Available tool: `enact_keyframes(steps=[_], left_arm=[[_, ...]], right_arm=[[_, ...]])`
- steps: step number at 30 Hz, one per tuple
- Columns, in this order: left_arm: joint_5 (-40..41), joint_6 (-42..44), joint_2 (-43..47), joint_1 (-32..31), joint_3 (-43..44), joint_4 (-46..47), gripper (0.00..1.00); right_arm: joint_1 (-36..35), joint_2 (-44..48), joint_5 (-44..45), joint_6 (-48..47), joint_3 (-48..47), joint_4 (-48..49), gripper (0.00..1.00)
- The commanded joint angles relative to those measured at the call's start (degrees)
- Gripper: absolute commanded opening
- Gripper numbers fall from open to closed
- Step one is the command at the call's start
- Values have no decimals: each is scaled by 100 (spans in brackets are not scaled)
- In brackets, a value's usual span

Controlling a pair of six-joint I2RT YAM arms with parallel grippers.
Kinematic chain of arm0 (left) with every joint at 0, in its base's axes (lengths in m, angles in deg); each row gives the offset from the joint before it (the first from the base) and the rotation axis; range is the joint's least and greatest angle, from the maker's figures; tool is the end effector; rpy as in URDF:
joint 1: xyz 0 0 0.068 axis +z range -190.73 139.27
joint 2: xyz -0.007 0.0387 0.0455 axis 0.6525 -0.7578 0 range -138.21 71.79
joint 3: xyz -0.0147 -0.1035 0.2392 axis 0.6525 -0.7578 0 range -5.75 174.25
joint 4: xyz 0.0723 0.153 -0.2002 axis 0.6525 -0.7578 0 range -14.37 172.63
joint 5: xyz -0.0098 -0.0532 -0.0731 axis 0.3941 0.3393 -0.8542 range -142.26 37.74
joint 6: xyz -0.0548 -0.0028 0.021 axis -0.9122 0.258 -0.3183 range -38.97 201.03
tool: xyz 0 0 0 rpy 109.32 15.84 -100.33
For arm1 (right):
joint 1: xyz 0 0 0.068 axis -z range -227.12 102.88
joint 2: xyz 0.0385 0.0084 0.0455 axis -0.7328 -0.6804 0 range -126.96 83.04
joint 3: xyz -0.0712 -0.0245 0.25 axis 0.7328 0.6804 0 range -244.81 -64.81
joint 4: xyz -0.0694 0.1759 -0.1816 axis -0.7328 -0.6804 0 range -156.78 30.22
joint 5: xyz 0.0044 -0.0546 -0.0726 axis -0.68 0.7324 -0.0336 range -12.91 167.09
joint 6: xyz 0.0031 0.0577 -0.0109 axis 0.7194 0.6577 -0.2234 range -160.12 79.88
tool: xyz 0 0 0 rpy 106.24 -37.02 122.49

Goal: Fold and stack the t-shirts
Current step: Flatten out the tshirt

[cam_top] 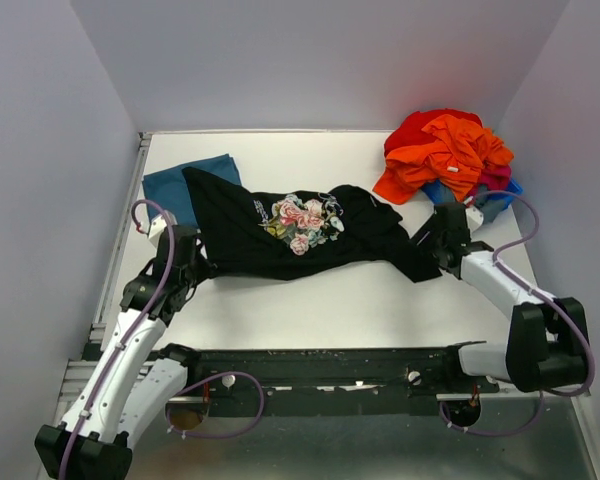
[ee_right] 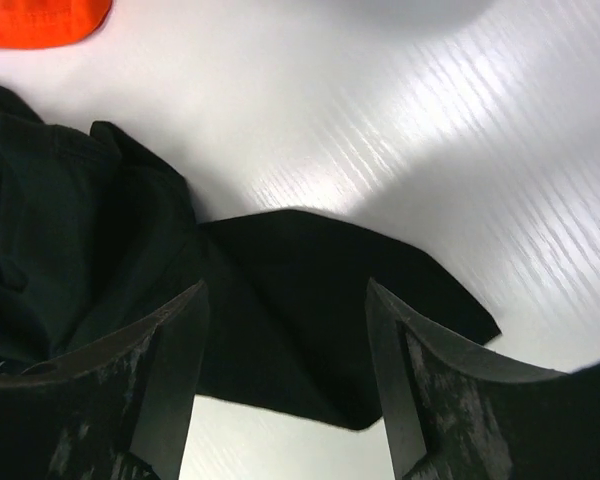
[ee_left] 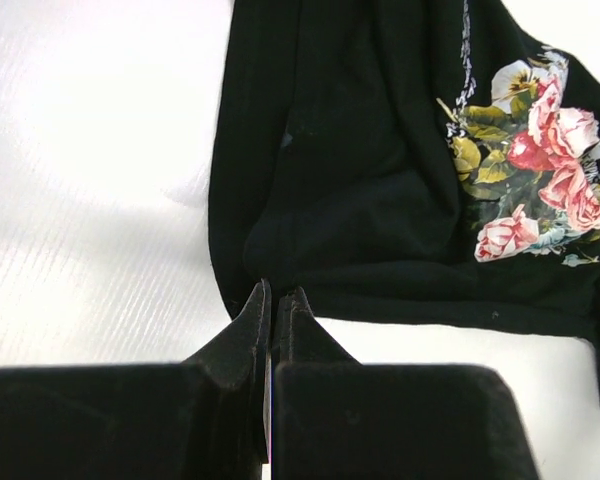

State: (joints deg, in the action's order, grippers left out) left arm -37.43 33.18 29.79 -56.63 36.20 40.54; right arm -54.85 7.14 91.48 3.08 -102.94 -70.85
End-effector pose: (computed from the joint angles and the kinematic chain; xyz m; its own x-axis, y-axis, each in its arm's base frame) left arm 0.1607 -0.0346 0.2645 -0.4941 -0.6044 -0.6249 -0.4231 0.7951 -0.4345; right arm 0.2646 0.0252 0.1679 -0.5221 0.5984 -0.6078 0.5340 0.7850 0.3141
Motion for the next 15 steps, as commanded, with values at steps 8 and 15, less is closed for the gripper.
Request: enact_keyframes(steps=[8, 15], left_arm=[[-164, -110, 236, 175, -416, 411, 0], [-147, -5, 166, 184, -408, 544, 0]], right_arm=[[184, 1445, -796, -127, 508, -1072, 70], [-158, 1501, -1625, -892, 702, -817, 63]])
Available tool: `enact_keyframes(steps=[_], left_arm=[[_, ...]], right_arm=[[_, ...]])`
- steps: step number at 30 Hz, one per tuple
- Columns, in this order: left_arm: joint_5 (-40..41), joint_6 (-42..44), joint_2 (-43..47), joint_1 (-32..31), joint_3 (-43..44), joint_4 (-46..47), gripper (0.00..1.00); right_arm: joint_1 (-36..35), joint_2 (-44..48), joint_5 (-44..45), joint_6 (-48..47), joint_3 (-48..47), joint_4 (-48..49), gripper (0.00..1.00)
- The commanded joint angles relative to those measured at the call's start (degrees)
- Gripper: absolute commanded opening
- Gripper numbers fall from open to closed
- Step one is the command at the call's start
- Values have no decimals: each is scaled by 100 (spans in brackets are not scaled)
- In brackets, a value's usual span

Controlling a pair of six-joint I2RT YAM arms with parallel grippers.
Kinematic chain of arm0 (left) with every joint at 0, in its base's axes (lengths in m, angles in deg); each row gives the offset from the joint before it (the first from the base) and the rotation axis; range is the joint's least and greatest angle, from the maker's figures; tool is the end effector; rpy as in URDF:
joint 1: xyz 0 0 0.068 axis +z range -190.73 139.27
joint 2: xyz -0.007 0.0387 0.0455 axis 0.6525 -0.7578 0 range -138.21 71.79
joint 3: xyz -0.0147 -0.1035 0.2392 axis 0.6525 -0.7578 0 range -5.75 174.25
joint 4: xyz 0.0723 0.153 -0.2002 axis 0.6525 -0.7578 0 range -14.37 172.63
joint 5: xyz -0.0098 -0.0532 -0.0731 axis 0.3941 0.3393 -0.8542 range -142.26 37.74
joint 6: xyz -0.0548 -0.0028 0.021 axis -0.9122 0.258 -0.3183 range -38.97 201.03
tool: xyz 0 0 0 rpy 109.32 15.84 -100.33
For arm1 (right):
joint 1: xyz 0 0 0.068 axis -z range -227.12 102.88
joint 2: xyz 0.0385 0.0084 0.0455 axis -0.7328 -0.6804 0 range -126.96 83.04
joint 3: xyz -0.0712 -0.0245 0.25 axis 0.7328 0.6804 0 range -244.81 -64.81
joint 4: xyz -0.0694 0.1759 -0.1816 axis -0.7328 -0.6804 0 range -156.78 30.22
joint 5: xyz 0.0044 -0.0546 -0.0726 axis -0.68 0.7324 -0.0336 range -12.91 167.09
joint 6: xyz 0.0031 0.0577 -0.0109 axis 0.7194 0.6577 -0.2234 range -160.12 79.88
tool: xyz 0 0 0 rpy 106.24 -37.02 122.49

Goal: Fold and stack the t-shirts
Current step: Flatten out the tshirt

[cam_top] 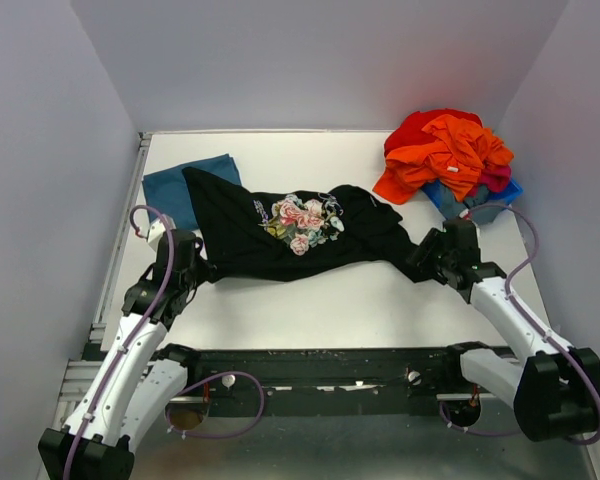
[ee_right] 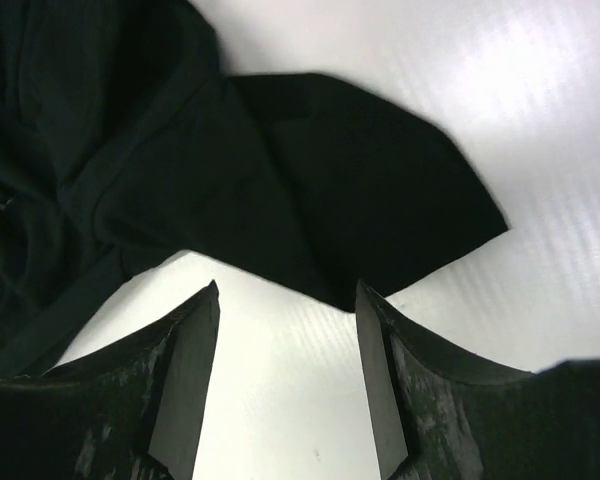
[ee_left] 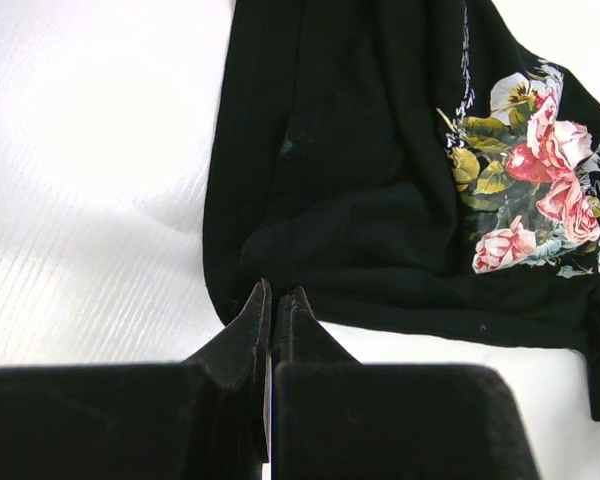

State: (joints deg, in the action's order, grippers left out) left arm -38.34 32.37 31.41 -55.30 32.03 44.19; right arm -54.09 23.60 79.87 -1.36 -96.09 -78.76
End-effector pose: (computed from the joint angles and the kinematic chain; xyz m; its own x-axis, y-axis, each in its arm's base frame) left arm 0.1607 -0.0313 0.2497 -0.4713 -0.6305 -0.6168 -0.4317 0.7747 -0.4620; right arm 0.2150 0.0241 0.1819 -0.6228 0.5539 -0.5526 0.3867 0.8319 0.3981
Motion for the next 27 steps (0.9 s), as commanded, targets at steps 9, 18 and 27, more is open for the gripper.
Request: enact_keyframes(steps=[9, 18, 27], left_arm=[[-196, 252, -233, 173, 282, 161, 0], [-354, 481, -391, 270, 555, 213, 0], [-600, 595, -532, 323, 564, 372, 0]], right_arm=[[-1000, -1482, 458, -115, -711, -324, 58], [-1035, -1025, 1444, -158, -756, -818, 63], [-1035, -1701, 750, -159, -896, -554, 60]])
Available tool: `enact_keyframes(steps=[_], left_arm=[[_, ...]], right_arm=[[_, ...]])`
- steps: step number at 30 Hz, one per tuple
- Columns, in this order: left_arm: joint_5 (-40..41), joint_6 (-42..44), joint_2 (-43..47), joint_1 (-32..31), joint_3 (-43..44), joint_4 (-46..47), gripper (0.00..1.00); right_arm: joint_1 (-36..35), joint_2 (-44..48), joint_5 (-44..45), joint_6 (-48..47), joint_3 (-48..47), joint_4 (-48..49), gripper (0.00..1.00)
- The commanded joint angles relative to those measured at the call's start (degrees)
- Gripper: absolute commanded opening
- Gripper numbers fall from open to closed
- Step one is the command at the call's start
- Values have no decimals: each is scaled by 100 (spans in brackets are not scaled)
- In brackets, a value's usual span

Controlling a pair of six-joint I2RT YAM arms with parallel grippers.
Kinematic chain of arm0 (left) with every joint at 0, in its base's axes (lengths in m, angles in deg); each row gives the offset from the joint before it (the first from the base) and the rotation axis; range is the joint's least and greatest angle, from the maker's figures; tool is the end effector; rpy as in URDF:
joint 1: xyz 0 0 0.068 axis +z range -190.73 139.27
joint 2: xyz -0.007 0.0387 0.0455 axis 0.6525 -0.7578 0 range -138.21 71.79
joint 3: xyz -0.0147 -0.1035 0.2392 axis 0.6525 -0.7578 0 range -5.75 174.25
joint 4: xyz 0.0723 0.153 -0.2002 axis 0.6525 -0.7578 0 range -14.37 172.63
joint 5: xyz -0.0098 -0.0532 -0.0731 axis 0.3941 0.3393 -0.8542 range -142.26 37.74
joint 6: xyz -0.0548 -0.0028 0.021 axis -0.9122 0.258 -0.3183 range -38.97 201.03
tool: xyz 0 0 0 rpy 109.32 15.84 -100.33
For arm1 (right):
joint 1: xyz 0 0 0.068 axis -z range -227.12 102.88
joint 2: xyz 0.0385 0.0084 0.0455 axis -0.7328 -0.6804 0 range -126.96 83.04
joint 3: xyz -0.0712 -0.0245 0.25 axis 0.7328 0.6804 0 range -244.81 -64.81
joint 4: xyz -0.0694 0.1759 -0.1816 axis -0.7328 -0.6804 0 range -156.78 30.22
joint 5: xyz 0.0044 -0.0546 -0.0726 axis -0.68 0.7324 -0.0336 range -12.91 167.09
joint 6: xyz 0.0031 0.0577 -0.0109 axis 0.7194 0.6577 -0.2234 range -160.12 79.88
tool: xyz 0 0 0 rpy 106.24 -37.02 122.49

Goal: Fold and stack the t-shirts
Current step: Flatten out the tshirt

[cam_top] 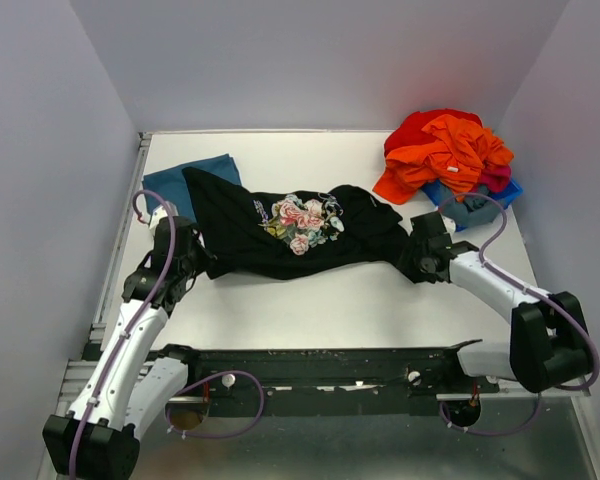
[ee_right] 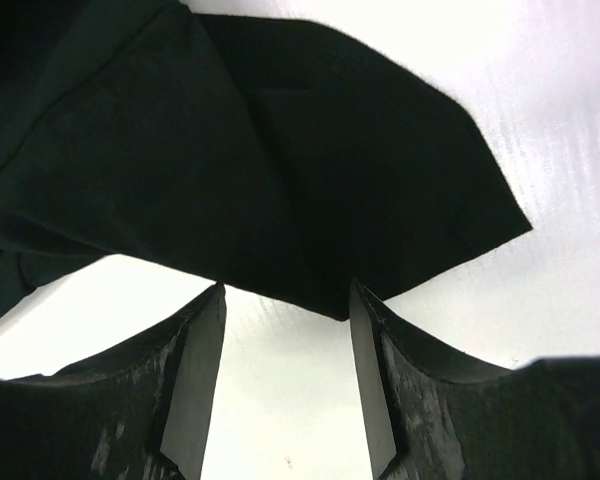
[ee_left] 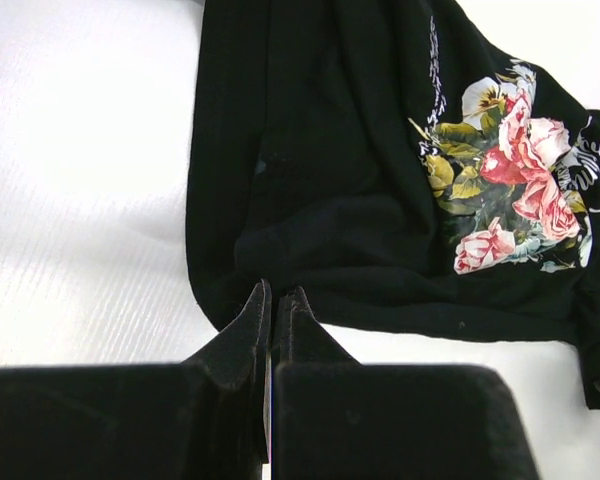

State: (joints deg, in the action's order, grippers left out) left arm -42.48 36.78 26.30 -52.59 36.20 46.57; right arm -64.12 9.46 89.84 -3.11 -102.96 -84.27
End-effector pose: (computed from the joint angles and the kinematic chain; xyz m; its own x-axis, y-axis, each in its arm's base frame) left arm 0.1794 -0.0304 0.2639 -0.4988 -0.5979 -0.6275 -0.3819 0.8015 -0.4601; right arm 0.2340 0.0617 0.1615 -0.7688 0.3790 -0.5151 0.3550 0.9229 0.1492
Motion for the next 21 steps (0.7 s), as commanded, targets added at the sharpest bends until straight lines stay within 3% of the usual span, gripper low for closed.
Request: enact_keyframes(steps=[1, 7, 10, 15, 18, 21], left_arm=[[-178, 197, -38, 61, 172, 125, 0], [-82, 575, -442, 298, 673, -191, 0], [41, 698, -495, 543, 761, -306, 0], [103, 742, -417, 1132, 832, -376, 0], [112, 681, -337, 1361, 771, -280, 0], [77, 646, -337, 1440, 735, -192, 0]], right_arm=[[-32, -358, -273, 16, -280, -47, 53], [-32, -105, -397, 34, -491, -169, 1], [38, 229, -168, 16, -807, -573, 1], [871, 573, -773, -71, -992, -636, 1], [1434, 328, -1230, -45, -1089, -452, 1], [1664, -190, -1687, 25, -1212, -188, 9]])
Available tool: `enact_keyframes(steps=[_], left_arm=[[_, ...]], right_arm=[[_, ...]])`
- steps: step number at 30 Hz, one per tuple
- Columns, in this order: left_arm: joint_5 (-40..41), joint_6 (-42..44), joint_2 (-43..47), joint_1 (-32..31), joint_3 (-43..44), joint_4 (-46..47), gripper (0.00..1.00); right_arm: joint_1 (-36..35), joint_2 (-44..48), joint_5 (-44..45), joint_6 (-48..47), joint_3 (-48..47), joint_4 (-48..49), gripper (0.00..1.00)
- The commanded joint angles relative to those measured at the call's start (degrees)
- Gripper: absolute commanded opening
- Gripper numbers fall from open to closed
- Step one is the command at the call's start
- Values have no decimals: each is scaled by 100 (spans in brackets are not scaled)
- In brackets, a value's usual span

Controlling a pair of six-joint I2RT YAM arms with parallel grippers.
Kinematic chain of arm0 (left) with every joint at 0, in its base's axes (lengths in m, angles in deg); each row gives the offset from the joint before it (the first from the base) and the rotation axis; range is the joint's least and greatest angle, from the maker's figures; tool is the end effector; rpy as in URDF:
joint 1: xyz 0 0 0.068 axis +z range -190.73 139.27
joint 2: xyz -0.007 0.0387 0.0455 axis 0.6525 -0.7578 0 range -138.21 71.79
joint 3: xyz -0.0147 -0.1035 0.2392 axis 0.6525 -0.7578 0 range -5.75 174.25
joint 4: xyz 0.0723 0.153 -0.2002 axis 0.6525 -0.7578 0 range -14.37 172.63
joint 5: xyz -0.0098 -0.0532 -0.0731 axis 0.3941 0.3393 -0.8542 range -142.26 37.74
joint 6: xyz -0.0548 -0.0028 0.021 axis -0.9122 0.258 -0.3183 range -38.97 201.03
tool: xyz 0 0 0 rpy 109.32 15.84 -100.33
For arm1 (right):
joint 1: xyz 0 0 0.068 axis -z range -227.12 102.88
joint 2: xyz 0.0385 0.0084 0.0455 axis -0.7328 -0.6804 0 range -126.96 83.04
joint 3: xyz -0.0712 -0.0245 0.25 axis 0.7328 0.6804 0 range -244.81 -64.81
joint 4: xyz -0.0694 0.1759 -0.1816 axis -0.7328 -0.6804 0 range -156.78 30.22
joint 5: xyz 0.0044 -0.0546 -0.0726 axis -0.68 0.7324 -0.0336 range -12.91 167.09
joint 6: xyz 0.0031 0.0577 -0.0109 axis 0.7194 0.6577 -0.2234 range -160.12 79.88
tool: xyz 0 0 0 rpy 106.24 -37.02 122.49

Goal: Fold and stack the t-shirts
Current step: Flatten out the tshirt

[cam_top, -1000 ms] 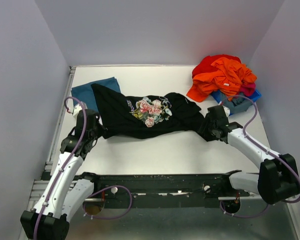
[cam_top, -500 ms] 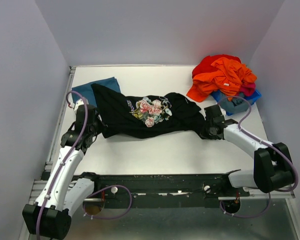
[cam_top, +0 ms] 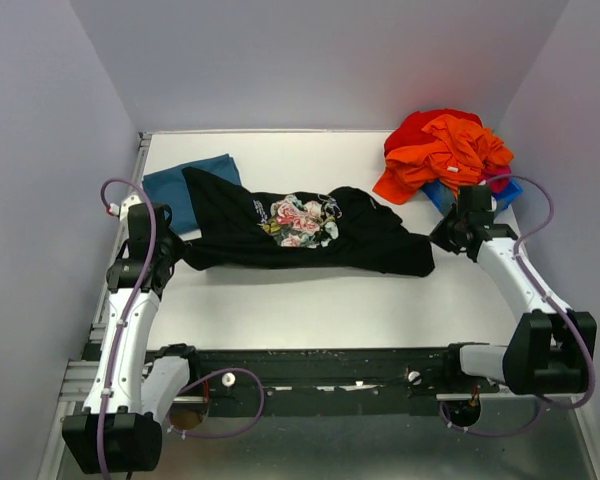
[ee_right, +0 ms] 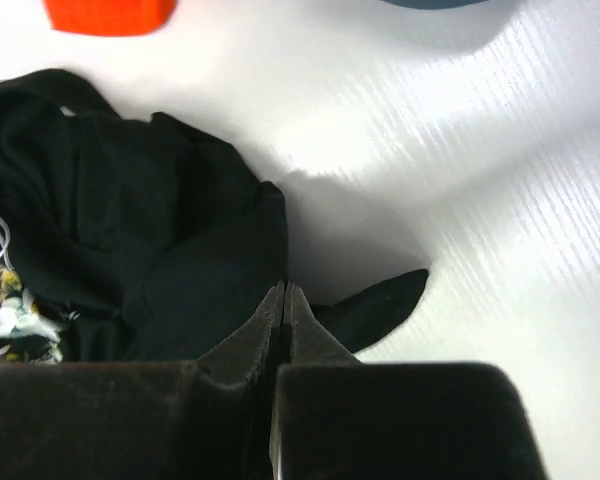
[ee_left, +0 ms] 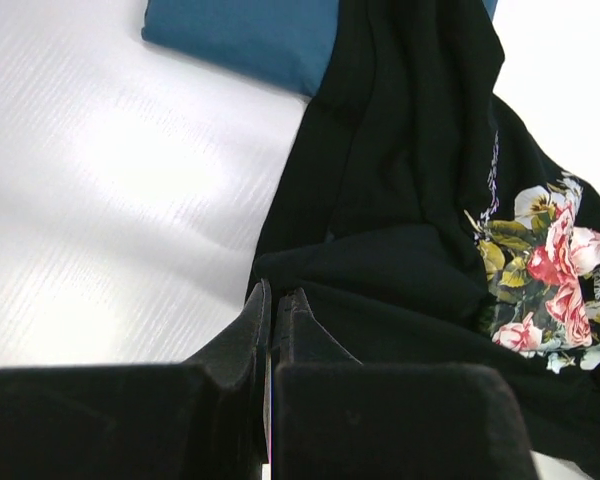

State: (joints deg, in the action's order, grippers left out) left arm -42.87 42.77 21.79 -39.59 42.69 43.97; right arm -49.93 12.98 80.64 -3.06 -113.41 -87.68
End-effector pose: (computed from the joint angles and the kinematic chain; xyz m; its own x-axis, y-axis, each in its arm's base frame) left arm 0.1938 0.0106 0.2848 -0.4177 -0.6193 -0.6648 -0.5129 0.7647 -0.3901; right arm 0.2606 0.0101 0.2278 -0.6100 0.5724 -0.5480 0.4500 0.8195 0.3550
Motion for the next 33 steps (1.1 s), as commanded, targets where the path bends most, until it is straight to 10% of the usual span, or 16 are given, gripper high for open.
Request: enact_keyframes(steps=[1, 6, 13, 33], left_arm=[[125, 38, 70, 149, 112, 69, 0], [178, 21, -10, 193, 402, 68, 0], [-182, -191, -10, 193, 288, 463, 0], [-534, -164, 333, 193, -344, 728, 0]], right_arm=[[246, -735, -820, -23, -254, 179, 21], [246, -703, -796, -278, -168, 329, 83], [246, 123, -382, -366, 736, 171, 61], [246, 591, 93, 442, 1758, -84, 43]])
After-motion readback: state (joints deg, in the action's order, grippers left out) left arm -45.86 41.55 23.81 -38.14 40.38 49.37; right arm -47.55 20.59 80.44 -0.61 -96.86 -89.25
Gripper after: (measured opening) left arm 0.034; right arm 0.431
